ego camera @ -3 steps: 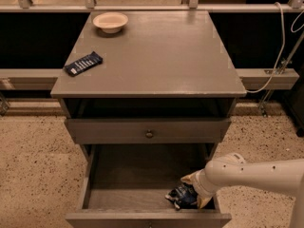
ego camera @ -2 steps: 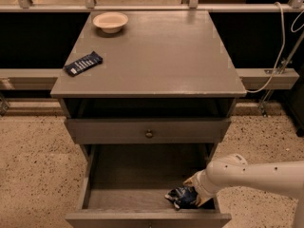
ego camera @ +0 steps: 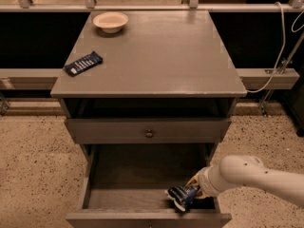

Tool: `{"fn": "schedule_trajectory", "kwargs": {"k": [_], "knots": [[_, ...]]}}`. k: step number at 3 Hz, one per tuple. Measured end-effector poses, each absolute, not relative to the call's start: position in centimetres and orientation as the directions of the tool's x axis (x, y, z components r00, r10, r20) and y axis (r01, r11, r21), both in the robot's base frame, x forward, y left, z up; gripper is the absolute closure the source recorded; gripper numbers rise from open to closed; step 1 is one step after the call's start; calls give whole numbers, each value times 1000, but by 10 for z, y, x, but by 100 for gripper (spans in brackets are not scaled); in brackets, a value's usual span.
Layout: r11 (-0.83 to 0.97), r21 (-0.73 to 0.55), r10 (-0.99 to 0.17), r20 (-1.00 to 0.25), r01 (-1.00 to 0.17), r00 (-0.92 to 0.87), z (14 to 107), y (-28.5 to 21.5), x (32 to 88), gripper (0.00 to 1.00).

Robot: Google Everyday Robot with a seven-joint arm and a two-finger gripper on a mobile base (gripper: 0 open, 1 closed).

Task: Pick blue chip bag from middle drawer and place on counter

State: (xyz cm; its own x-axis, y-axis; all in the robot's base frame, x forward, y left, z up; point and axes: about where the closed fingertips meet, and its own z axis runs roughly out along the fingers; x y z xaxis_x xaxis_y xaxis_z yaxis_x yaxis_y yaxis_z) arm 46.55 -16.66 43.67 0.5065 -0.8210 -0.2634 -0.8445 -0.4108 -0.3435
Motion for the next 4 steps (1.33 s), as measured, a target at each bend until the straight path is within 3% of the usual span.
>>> {"fn": "schedule_trajectory", "kwargs": {"k": [2,3,4], "knots": [[-400,-558,-773,-221,-727,595,568,-185,454,100],[-400,-705,-779,-75,-585,623,674,-212,459,100],[-408,-771,-784,21,-490,620,737,-229,468,100]]}}
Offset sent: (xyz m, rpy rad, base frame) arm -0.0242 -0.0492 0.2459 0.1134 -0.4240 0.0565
